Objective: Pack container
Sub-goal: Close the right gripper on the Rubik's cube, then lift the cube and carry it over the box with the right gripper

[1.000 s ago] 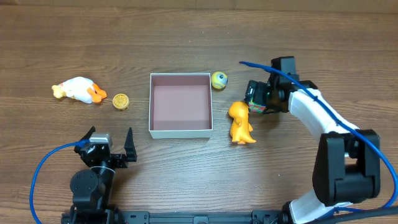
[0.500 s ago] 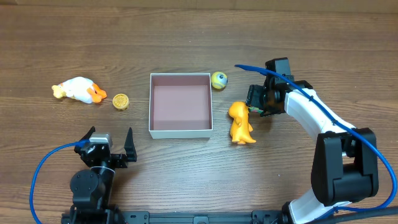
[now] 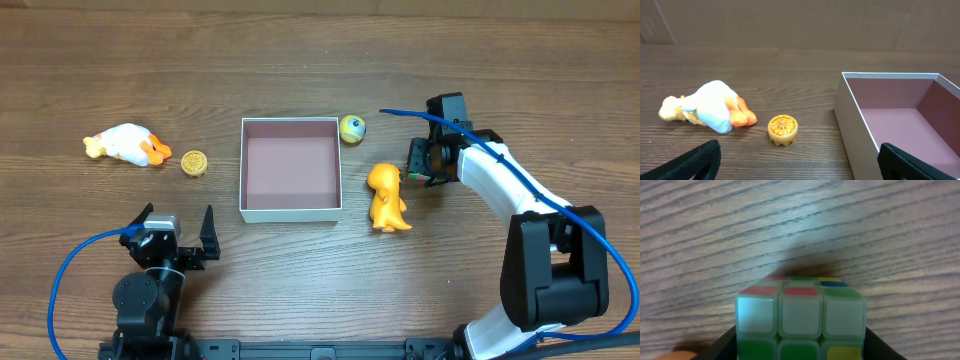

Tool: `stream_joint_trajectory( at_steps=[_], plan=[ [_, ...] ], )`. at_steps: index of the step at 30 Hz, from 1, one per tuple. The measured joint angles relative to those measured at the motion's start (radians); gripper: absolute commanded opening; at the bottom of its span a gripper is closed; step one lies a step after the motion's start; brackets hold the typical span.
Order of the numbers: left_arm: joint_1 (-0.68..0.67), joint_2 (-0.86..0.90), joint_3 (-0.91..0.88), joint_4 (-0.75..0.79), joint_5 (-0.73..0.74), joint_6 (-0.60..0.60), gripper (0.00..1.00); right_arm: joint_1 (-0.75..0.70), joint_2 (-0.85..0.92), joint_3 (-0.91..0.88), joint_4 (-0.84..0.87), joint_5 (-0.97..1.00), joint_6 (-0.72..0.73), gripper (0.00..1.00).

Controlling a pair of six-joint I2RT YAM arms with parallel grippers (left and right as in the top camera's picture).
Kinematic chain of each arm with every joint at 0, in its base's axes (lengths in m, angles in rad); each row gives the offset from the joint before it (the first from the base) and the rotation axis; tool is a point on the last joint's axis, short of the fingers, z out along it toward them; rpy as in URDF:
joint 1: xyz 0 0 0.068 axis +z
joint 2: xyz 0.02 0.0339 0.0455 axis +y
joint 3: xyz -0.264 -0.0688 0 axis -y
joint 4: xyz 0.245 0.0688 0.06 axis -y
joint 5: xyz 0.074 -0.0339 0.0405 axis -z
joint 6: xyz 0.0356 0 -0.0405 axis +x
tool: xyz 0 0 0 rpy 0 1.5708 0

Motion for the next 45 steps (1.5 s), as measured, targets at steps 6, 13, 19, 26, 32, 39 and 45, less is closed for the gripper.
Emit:
stream_joint_trajectory(
  at_steps=[6, 13, 19, 26, 32, 39, 45],
  plan=[
    [0.0, 0.0, 0.0, 0.0, 0.0, 0.0, 1.0, 0.0, 0.0, 0.0, -0.003, 0.007, 0.002, 0.41],
    [0.0, 0.0, 0.0, 0.0, 0.0, 0.0, 1.0, 0.0, 0.001, 0.047, -0.072, 0.014, 0.0, 0.4],
    [0.0, 0.0, 0.0, 0.0, 0.0, 0.0, 1.0, 0.0, 0.003, 0.259, -0.198, 0.019, 0.001, 0.37],
    [0.0, 0.0, 0.0, 0.0, 0.0, 0.0, 1.0, 0.006, 0.003, 0.51, -0.394, 0.023, 0.001, 0.37],
    [0.0, 0.0, 0.0, 0.0, 0.0, 0.0, 1.0, 0.113, 0.003, 0.598, -0.479, 0.026, 0.001, 0.37],
    [0.0, 0.0, 0.0, 0.0, 0.0, 0.0, 1.0, 0.348, 0.003, 0.6, -0.488, 0.023, 0.009, 0.37],
    [0.0, 0.0, 0.0, 0.0, 0.0, 0.0, 1.0, 0.482, 0.003, 0.6, -0.436, 0.027, 0.053, 0.38]
  ],
)
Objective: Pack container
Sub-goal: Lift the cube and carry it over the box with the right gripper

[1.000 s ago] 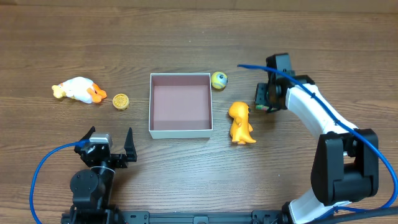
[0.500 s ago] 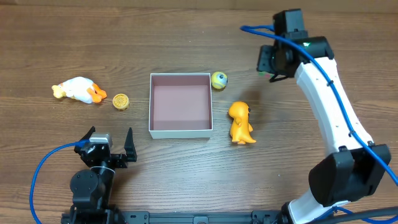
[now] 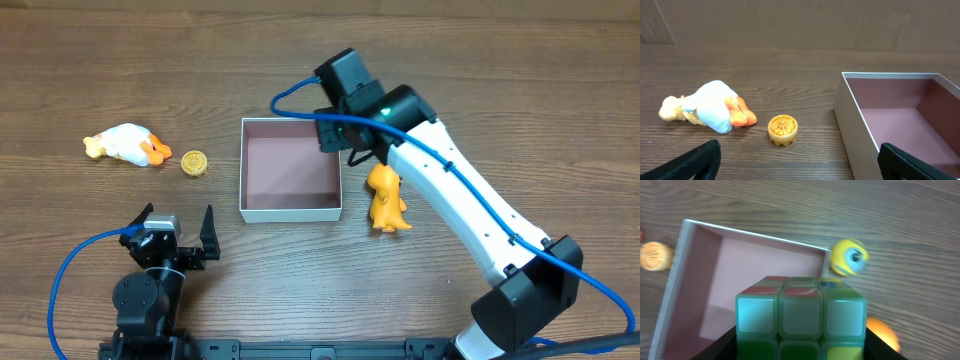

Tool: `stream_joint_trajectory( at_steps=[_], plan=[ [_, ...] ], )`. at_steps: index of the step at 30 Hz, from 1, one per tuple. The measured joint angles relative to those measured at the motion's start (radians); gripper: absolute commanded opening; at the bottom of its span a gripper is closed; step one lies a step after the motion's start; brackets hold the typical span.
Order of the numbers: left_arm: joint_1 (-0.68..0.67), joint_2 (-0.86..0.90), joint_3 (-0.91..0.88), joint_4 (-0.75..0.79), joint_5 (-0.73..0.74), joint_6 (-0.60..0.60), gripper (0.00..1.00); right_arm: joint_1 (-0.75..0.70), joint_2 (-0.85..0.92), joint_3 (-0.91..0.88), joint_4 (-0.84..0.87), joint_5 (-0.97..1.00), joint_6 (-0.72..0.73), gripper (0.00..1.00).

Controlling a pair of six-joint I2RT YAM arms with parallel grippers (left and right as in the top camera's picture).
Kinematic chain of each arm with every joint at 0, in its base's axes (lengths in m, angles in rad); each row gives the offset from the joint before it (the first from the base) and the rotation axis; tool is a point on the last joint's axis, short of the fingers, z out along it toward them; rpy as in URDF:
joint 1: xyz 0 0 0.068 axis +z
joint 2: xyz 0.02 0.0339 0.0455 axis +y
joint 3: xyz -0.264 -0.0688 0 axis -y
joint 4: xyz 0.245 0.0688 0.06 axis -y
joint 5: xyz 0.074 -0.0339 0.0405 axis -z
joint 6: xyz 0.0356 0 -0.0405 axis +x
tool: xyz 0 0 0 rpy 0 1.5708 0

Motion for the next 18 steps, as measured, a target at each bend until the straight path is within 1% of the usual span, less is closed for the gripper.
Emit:
stream_joint_trajectory(
  at_steps=[6, 10, 18],
  plan=[
    [0.0, 0.0, 0.0, 0.0, 0.0, 0.0, 1.0, 0.056, 0.018, 0.002, 0.075, 0.003, 0.032, 0.35],
    [0.0, 0.0, 0.0, 0.0, 0.0, 0.0, 1.0, 0.053, 0.1, 0.005, 0.101, 0.019, 0.079, 0.36],
    [0.0, 0.0, 0.0, 0.0, 0.0, 0.0, 1.0, 0.053, 0.265, 0.005, 0.11, 0.027, 0.12, 0.34]
  ],
)
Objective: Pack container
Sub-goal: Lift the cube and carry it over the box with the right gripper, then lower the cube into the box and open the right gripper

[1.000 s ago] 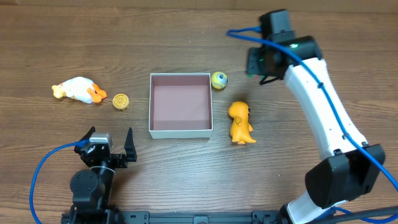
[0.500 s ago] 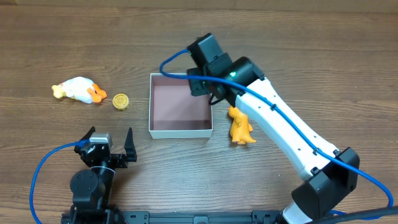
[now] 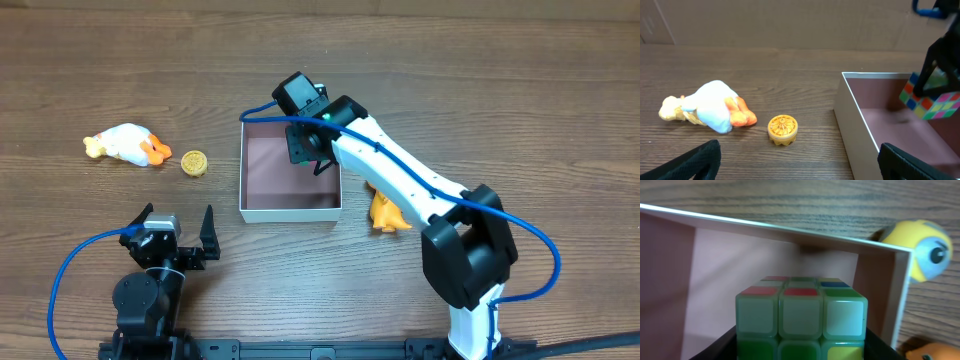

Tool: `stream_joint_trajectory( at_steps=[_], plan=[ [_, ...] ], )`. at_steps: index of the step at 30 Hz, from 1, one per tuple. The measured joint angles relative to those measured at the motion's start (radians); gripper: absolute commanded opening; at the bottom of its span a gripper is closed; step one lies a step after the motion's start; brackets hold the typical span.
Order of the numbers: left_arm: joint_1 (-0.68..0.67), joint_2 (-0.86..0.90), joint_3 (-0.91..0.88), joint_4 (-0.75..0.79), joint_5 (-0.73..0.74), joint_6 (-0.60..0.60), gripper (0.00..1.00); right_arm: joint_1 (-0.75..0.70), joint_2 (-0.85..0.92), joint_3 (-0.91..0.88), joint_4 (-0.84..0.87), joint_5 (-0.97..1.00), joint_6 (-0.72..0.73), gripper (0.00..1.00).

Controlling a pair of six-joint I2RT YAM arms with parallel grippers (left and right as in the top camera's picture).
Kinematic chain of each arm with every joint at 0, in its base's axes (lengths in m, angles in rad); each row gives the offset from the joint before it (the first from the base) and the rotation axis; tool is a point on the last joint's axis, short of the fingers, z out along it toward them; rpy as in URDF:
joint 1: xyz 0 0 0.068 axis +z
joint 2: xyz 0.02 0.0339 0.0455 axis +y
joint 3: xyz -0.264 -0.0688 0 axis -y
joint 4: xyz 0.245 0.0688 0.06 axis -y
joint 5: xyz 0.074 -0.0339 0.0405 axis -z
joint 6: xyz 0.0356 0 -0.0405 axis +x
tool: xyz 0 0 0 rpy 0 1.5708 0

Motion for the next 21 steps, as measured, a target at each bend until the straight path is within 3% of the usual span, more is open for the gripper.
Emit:
stream_joint_trajectory(
  at_steps=[21],
  plan=[
    [0.0, 0.0, 0.0, 0.0, 0.0, 0.0, 1.0, 0.0, 0.025, 0.0, 0.05, 0.116, 0.08, 0.34]
  ],
)
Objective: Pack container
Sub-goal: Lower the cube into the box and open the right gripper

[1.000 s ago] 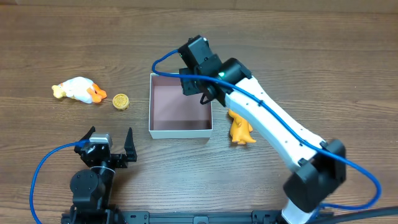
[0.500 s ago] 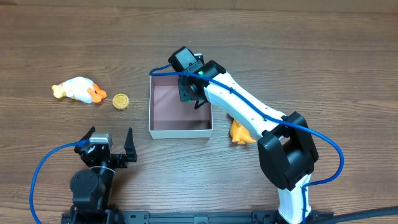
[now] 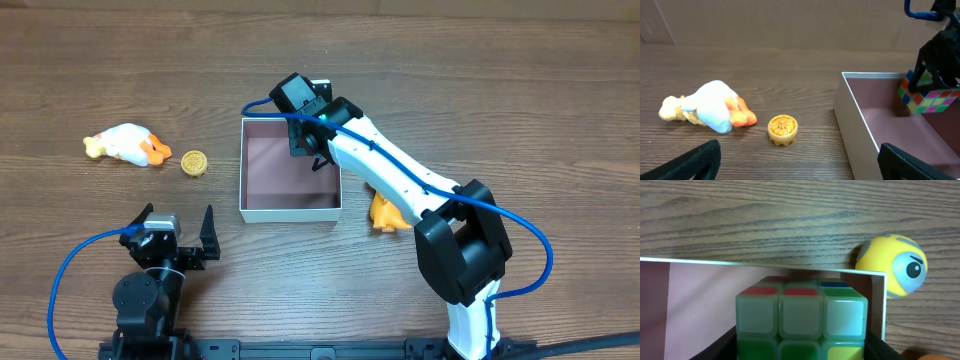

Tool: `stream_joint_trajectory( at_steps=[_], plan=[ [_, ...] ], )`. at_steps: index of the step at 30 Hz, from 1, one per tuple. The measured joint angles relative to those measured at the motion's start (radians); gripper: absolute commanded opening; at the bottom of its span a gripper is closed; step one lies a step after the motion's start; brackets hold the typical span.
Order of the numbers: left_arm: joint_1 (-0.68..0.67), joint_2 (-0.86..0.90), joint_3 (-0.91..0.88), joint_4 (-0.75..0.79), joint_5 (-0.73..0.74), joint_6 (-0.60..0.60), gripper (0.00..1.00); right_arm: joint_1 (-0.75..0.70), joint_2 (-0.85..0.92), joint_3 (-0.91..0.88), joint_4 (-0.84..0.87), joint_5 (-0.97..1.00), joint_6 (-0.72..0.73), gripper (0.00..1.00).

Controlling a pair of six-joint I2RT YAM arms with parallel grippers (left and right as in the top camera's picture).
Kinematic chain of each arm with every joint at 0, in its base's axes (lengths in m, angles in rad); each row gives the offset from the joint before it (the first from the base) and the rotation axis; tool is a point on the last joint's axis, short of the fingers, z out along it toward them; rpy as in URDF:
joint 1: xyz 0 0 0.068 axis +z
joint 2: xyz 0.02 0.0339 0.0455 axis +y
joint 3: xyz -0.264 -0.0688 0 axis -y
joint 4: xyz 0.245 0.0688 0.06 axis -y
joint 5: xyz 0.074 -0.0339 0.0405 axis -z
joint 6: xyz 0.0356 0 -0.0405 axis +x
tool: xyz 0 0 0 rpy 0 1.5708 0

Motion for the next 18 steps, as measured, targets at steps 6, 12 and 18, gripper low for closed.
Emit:
stream_joint_trajectory(
  at_steps=[6, 12, 18],
  plan=[
    [0.0, 0.0, 0.0, 0.0, 0.0, 0.0, 1.0, 0.0, 0.0, 0.0, 0.0, 0.007, 0.01, 0.39],
    [0.0, 0.0, 0.0, 0.0, 0.0, 0.0, 1.0, 0.0, 0.0, 0.0, 0.0, 0.006, 0.01, 0.61],
    [0.0, 0.0, 0.0, 0.0, 0.0, 0.0, 1.0, 0.0, 0.0, 0.0, 0.0, 0.008, 0.012, 0.67]
  ],
)
